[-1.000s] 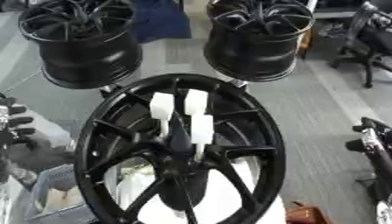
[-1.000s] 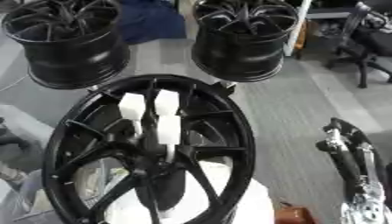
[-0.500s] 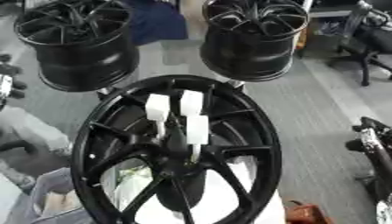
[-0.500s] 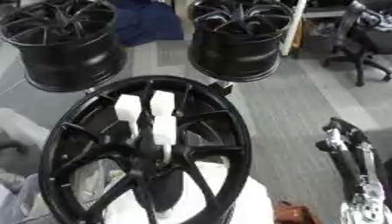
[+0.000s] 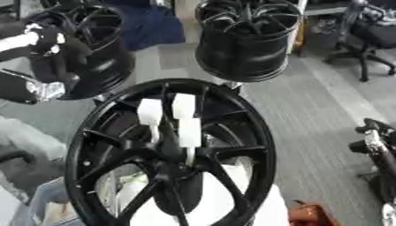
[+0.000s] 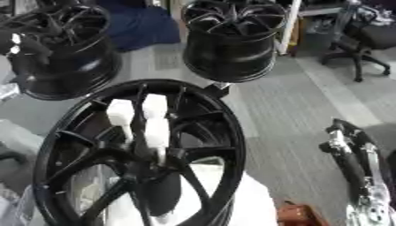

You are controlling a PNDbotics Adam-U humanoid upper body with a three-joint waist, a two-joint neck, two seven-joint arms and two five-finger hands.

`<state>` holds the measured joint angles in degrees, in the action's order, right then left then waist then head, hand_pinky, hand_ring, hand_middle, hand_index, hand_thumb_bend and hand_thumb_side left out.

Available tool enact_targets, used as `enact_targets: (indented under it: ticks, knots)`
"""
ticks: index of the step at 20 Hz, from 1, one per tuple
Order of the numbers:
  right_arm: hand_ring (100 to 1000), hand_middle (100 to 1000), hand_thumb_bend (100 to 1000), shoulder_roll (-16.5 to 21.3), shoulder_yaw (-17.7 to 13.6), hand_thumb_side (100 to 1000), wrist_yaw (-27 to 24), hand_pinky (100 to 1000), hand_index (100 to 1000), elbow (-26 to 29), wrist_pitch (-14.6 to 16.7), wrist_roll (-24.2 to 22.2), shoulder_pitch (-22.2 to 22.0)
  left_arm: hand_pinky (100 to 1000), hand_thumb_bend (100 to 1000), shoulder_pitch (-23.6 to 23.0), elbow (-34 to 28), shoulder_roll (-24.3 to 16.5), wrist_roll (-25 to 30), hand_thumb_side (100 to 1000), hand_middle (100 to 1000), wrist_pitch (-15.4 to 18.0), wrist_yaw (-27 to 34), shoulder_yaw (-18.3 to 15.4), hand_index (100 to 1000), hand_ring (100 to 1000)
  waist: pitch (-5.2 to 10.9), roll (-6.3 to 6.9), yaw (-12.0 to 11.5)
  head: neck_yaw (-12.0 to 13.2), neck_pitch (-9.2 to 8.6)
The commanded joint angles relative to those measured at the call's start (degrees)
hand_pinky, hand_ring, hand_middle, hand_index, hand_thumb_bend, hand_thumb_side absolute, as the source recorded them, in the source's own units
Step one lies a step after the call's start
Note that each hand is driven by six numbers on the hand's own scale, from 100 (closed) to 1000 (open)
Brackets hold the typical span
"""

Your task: Pull the pin out of the wheel hub.

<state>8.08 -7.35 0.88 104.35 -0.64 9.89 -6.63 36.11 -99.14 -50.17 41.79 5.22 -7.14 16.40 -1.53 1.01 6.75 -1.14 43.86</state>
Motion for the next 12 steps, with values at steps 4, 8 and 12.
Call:
enact_targets:
  ticks: [4, 8, 12]
  knots:
    - [508, 647, 100, 1.4, 0.2, 554, 0.1, 604, 781, 0.5, 0.2, -0.3, 0.0, 551, 292, 8.5, 7.0, 3.6, 9.8, 379, 756, 4.1, -6.7, 6.6, 869, 493, 0.74, 0.10, 0.2, 0.2, 0.26]
    - [508, 646, 100, 1.4, 0.3, 554, 0.1, 604, 781, 0.5, 0.2, -0.4, 0.0, 557, 315, 11.7, 12.5, 8.0, 10.2, 361, 800, 7.0, -11.4, 8.9, 876, 494, 0.79, 0.05, 0.3, 0.0, 0.26]
    - [508, 646, 100, 1.4, 0.4, 555, 0.0, 604, 782, 0.5, 0.2, -0.5, 0.0, 560, 325, 13.6, 16.6, 11.8, 10.2, 368, 850, 9.2, -14.8, 9.8, 889, 495, 0.82, -0.03, 0.4, 0.2, 0.26]
